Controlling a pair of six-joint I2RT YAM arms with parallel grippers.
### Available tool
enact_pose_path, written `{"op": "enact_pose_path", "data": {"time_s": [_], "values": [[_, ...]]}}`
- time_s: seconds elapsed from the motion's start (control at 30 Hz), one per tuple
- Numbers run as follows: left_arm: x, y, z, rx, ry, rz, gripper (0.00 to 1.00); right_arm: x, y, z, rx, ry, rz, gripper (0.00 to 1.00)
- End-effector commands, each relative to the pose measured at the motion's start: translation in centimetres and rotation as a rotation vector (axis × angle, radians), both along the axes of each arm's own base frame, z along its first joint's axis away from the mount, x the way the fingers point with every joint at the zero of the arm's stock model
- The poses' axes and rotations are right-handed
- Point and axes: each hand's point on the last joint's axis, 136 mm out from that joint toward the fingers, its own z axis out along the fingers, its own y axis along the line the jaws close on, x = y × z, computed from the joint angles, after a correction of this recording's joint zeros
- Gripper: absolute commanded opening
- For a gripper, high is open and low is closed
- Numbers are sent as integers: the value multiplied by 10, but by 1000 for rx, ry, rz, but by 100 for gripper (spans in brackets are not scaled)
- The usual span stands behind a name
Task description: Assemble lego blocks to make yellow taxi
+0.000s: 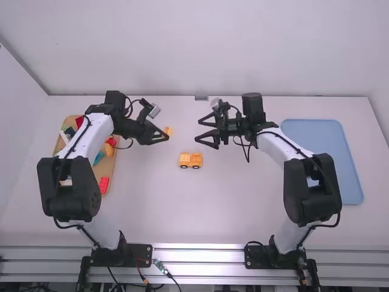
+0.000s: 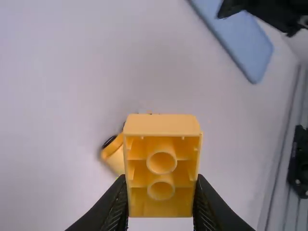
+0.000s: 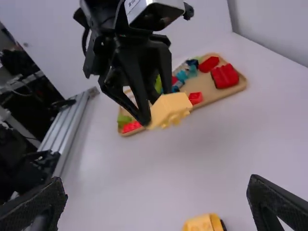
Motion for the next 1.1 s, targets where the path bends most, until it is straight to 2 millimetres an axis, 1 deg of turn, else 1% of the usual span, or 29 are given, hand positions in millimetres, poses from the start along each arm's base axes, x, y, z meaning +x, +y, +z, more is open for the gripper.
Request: {"op": "enact_pose_path", "data": {"time_s": [0.0,0.03,0.13,0.23,0.3,0.37,0.47,0.5,0.6,0.63,0.8,0.83,0.87,0.9,0.97,1.07], "values": [[-10,-27,32,-88,-116,-117,15,-18,7,24,54,-11,74,99],[-13,-36,33,-90,-124,-140,16,-19,9,25,56,4,77,99],[-16,-48,34,-98,-135,-172,15,-26,15,28,70,-6,111,99],[-24,-63,44,-153,-184,-243,15,-28,16,28,74,-2,121,99],[-28,-66,47,-172,-202,-268,15,-28,14,28,75,2,122,99],[-34,-68,49,-187,-216,-298,15,-36,11,35,117,-2,176,99],[-37,-69,51,-207,-227,-313,15,-39,6,39,142,-2,200,99],[-40,-71,56,-234,-246,-331,16,-38,4,38,141,2,194,96],[-43,-73,62,-271,-269,-349,16,-40,6,39,143,3,202,92],[-43,-73,62,-272,-266,-347,16,-41,7,39,143,1,207,91],[-42,-73,62,-273,-268,-346,18,-47,16,39,141,0,229,88],[-43,-73,62,-272,-272,-350,18,-50,19,39,142,-1,240,85],[-43,-73,62,-272,-272,-350,18,-50,19,39,142,-2,241,85],[-42,-72,62,-270,-271,-347,18,-51,20,39,143,-6,245,83],[-43,-74,62,-271,-268,-350,18,-52,22,40,143,-9,248,73],[-44,-75,62,-270,-268,-355,18,-48,23,40,134,-5,231,67]]}}
